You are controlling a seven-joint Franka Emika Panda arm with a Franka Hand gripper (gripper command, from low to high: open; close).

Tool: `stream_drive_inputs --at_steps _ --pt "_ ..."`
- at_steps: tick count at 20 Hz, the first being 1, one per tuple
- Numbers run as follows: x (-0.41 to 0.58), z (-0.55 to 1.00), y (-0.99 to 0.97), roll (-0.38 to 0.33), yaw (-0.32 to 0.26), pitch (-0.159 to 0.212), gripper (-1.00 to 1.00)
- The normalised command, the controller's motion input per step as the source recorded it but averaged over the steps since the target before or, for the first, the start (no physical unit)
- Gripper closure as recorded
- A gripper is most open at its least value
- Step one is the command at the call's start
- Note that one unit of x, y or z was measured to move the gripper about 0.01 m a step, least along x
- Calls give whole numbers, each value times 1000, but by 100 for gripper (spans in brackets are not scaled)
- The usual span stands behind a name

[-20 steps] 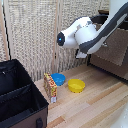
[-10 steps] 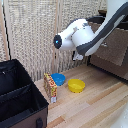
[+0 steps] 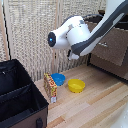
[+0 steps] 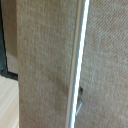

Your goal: Locate and clasp the grip of the topmost drawer. Steadily and circumspectly yank the drawer open. Discover and seize the nutrition bar using your clamp. Deposit the nutrition bar in the accessible drawer. Unclench the nutrition bar.

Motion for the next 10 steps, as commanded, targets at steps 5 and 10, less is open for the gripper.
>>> stream_drive_inputs --at_steps 5,10 --pt "0 449 50 157 -321 -17 -100" --pt "14 347 111 186 -286 -8 -100"
